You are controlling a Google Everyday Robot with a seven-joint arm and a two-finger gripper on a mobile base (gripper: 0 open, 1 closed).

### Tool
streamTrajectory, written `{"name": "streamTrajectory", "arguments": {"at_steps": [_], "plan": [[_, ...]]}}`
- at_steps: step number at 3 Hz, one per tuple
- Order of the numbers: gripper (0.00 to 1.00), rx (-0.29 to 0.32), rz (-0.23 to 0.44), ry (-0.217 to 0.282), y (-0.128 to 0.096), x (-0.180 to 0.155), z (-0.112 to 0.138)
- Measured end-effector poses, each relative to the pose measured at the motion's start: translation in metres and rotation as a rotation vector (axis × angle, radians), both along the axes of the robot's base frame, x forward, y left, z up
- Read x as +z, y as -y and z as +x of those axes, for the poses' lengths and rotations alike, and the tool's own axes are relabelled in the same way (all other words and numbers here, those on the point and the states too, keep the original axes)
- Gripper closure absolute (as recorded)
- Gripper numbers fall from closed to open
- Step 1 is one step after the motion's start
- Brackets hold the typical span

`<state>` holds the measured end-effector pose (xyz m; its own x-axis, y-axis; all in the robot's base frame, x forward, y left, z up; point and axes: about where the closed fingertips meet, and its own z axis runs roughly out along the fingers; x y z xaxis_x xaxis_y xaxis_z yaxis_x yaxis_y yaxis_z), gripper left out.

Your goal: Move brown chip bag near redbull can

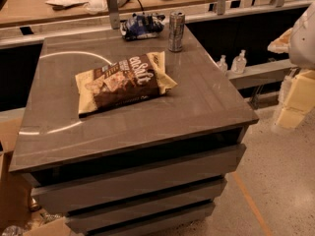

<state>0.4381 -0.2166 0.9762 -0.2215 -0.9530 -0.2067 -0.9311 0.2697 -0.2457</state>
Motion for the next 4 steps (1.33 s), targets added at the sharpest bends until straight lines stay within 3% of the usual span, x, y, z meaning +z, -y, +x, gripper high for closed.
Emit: {"name": "streamTrajectory", "arguments": {"at_steps": [1,2,3,4], "plan": [[0.0,0.009,0.011,0.007,-0.001,0.0,0.0],[0.0,0.025,0.126,0.027,-0.003,-0.013,0.017],[0.0,0.08,0.372,0.048,-0.021,-0.038,0.05],[0.0,0.148,0.541,0.076,-0.037,-0.053,0.072]]}}
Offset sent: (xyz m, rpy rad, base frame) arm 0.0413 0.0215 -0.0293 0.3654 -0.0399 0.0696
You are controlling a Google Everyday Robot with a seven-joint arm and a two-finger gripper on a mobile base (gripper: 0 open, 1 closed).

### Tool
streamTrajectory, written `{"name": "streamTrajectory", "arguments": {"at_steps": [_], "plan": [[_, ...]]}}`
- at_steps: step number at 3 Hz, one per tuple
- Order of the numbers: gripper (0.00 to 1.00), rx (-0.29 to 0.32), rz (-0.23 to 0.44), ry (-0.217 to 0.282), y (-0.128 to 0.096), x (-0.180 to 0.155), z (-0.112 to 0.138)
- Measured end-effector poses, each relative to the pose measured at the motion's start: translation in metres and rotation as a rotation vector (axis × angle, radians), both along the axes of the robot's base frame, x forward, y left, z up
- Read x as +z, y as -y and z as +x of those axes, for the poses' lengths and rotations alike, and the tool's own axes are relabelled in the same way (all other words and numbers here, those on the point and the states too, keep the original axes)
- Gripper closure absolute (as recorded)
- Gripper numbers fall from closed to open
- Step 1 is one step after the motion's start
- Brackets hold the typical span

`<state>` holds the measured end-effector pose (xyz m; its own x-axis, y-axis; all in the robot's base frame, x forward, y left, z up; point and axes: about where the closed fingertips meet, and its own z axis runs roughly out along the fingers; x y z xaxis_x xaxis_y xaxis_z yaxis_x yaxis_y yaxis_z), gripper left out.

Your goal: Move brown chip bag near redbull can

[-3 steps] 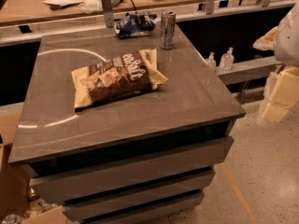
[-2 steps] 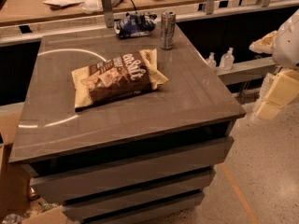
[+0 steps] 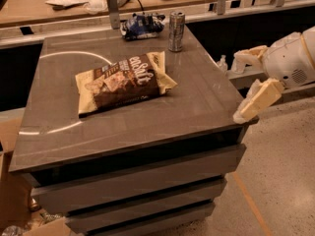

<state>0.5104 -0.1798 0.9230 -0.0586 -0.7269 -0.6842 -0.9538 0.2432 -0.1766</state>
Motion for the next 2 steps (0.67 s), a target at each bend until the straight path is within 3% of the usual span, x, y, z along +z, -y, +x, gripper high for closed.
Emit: {"name": "streamTrajectory", "arguments": {"at_steps": [1,2], "plan": [[0.0,0.057,0.117,0.033,-0.016,-0.0082,0.0191],[0.0,0.064,0.127,0.032,-0.0179,-0.0105,0.0202]]}}
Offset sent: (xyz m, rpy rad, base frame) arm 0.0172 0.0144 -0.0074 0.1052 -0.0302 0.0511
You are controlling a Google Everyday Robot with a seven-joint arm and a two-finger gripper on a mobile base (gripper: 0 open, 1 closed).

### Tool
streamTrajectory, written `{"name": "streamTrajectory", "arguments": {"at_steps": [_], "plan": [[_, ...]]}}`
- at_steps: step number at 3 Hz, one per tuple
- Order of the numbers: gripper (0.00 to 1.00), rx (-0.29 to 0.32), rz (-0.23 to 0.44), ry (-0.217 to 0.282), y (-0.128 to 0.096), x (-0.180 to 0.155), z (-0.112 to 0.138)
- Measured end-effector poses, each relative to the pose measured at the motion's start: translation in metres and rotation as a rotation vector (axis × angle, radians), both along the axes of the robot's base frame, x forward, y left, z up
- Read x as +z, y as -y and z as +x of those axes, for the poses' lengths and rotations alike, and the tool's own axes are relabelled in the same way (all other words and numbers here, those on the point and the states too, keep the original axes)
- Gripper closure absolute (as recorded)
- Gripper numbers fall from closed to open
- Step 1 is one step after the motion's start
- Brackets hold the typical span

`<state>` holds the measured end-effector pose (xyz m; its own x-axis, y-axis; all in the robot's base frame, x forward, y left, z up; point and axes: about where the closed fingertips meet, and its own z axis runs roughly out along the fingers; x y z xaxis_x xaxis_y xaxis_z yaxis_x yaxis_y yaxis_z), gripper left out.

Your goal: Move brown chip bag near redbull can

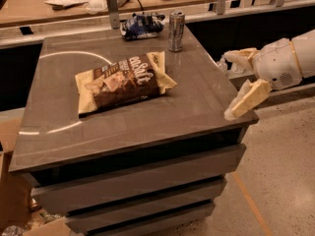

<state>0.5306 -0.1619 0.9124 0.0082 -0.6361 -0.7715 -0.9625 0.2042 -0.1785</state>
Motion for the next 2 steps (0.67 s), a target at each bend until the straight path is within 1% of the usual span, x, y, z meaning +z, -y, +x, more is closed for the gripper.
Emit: {"name": "streamTrajectory", "arguments": {"at_steps": [1,2], "plan": [[0.0,-0.037,0.007,-0.008,0.001,-0.004,-0.003],[0.0,-0.071,0.037,-0.022,-0.013,-0.017,-0.002]]}}
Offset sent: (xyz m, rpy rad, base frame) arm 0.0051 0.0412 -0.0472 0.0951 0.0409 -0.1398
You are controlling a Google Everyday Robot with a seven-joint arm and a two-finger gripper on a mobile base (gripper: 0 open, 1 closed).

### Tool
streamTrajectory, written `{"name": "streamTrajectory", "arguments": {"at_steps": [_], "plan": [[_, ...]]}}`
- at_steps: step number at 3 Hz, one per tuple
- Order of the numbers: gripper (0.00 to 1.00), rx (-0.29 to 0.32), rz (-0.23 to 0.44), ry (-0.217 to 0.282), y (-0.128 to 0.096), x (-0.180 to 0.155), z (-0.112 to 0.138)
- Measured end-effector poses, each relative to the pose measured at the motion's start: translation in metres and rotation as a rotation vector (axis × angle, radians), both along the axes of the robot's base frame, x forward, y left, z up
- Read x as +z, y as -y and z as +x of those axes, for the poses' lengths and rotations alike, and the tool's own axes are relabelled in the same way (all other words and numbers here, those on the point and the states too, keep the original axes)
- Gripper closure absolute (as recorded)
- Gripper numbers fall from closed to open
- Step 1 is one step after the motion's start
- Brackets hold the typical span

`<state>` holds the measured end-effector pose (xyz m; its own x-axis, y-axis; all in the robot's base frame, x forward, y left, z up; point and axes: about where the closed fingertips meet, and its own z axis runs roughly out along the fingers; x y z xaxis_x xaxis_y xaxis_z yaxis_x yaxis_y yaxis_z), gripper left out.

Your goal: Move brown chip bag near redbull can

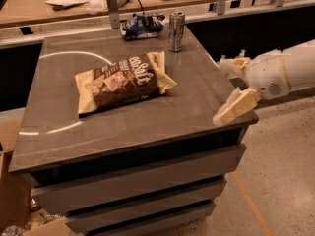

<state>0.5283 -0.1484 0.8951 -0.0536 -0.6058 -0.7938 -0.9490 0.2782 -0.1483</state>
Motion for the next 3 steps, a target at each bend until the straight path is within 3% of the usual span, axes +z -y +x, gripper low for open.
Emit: {"name": "streamTrajectory", "arguments": {"at_steps": [3], "plan": [[0.0,-0.034,0.1,0.014,-0.066,-0.029,0.041]]}}
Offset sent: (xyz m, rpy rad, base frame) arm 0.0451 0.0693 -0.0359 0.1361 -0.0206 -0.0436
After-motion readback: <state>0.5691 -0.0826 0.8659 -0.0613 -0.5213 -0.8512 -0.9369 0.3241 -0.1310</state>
